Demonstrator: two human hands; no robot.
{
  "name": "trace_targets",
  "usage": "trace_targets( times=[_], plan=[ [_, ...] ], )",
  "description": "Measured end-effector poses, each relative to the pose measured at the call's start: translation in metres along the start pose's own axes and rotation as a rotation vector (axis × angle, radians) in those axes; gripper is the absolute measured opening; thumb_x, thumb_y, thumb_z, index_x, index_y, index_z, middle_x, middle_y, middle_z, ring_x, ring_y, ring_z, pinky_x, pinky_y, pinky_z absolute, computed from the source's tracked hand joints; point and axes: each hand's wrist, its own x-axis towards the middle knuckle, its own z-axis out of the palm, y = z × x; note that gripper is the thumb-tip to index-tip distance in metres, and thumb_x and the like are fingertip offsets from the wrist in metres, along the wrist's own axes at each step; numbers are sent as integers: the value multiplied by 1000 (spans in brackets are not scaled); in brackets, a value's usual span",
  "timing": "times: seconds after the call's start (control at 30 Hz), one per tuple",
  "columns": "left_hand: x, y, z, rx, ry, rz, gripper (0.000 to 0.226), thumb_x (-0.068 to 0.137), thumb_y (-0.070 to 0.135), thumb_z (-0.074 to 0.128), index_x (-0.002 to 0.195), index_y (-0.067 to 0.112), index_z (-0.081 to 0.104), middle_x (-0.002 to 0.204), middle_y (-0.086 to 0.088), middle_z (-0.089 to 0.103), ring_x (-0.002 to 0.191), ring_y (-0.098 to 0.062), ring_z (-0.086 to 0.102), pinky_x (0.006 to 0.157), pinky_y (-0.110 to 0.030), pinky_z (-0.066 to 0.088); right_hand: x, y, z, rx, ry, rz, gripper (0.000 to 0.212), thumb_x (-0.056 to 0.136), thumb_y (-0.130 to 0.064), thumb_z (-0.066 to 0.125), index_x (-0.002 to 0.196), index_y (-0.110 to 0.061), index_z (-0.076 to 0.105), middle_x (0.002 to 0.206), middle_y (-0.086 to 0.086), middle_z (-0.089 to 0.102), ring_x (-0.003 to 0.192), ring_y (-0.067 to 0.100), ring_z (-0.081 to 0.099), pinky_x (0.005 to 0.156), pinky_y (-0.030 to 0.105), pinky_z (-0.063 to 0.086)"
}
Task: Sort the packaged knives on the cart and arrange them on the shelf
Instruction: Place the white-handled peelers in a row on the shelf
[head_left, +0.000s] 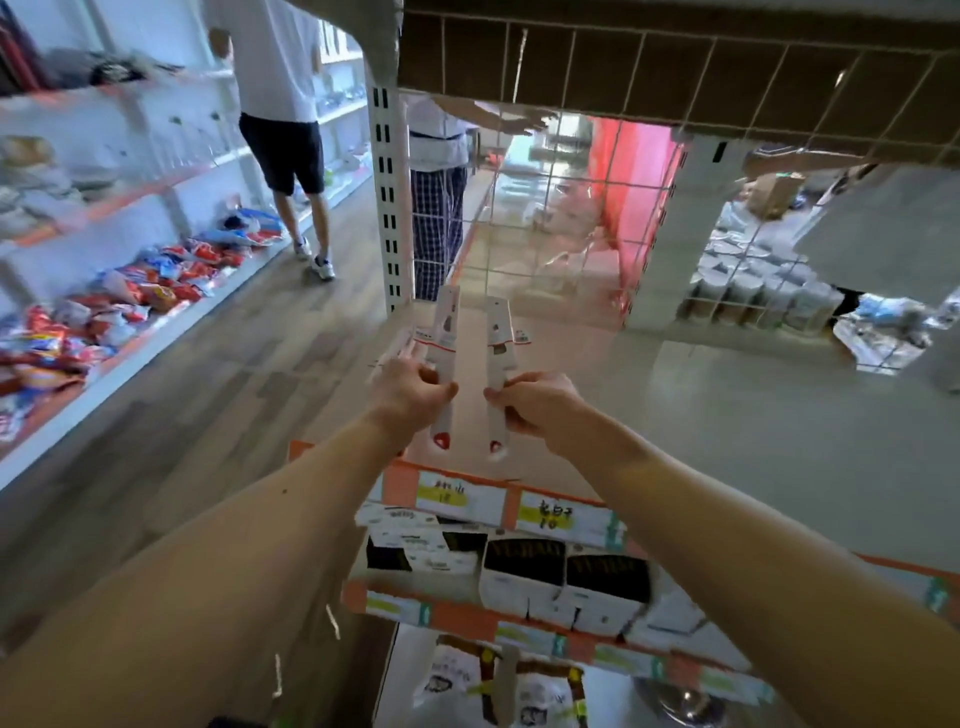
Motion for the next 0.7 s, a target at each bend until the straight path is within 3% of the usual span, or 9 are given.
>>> trace_targets(
  times=[0.1,0.23,0.3,0.37,0.43,0.5,0.7],
  plan=[
    [-1,-9,-3,-8,-32,-25,14,83,8,65,91,-2,68,98,-23,68,93,-37,66,88,-49,53,1,2,3,17,-36,20,27,80,-5,71,105,3,65,91,11,61,62,13,58,45,14,50],
    [-4,-12,-9,74,-93,5,21,87,12,61,69,3,66,91,-23,68,89,-36,66,86,-48,54,-4,1,11,-17,-35,29,20,81,-3,69,99,3,64,114,20,65,104,31,65,88,37,55],
    [-5,-14,-11,149,-66,22,26,89,15,57,77,-4,69,91,-26,69,79,-30,65,77,-39,55,-5,1,15,-47,-45,21,21,82,-3,67,101,4,64,116,24,63,109,34,62,95,42,51],
    [-6,-14,-11,230,-56,49,29,90,17,54,85,-6,70,90,-25,70,74,-27,63,64,-31,52,-4,4,17,-79,-75,15,6,81,-5,69,85,-2,65,99,22,67,90,30,68,86,36,55],
    [-4,-14,-8,260,-88,67,27,89,16,56,88,-8,69,88,-23,69,77,-31,66,64,-33,52,0,7,16,-111,-64,22,13,79,-8,71,72,-8,61,78,12,62,66,19,61,69,30,52],
    [-4,-11,-7,318,-97,89,24,87,15,60,91,-7,69,87,-19,68,83,-32,65,64,-30,50,-1,9,15,-118,-21,22,18,79,-8,71,67,-9,57,70,8,57,59,16,54,61,27,49],
    [-5,-8,-5,516,-34,261,25,89,19,59,108,5,66,123,-15,62,116,-26,55,95,-30,42,-13,4,7,-321,24,-64,22,82,-16,66,63,-12,57,58,0,51,48,8,44,41,14,37]
  ],
)
